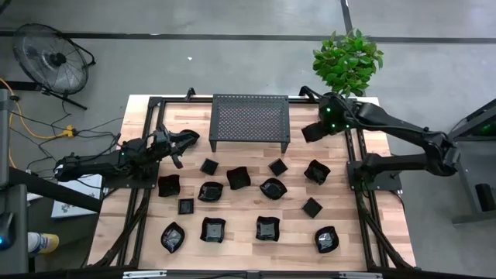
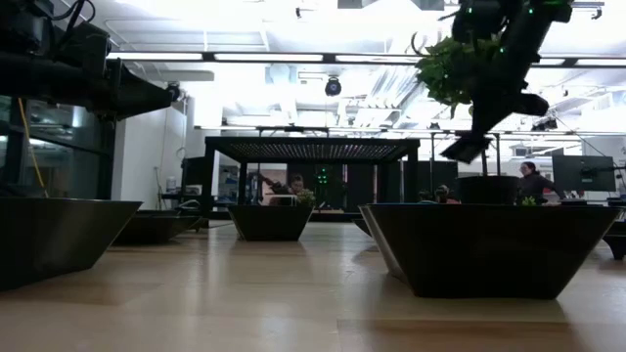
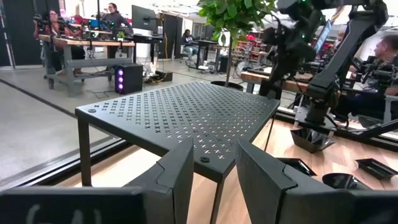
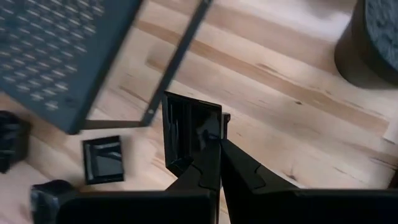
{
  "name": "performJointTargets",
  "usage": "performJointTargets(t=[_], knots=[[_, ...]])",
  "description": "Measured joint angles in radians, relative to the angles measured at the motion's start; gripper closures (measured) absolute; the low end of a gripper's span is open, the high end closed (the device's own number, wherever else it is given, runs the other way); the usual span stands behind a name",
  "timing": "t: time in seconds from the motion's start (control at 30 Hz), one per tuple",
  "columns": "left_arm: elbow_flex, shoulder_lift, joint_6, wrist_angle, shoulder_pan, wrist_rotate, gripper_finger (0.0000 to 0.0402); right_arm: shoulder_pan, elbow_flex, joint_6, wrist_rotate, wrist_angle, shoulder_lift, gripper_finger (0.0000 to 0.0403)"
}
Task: Pick & Place Mini shaped plates
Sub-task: Put the square plate on the shelf
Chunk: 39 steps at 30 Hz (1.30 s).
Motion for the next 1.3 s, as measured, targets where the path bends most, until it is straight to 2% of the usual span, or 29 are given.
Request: performJointTargets(t=[0.37,0.73,1.3], knots=[[0.0,0.0,0.0,0.0,0.0,0.0,0.0284,0.067,0.109,0.019,-0.001,0.155,0.0,0.0402],[0.0,0.0,0.0,0.0,0.0,0.0,0.0284,0.079,0.076,0.144,-0.101,0.51,0.051,0.0402],[0.0,0.0,0.0,0.0,0.0,0.0,0.0284,-0.049,0.075,0.305,-0.278,0.638,0.282,0.0403]])
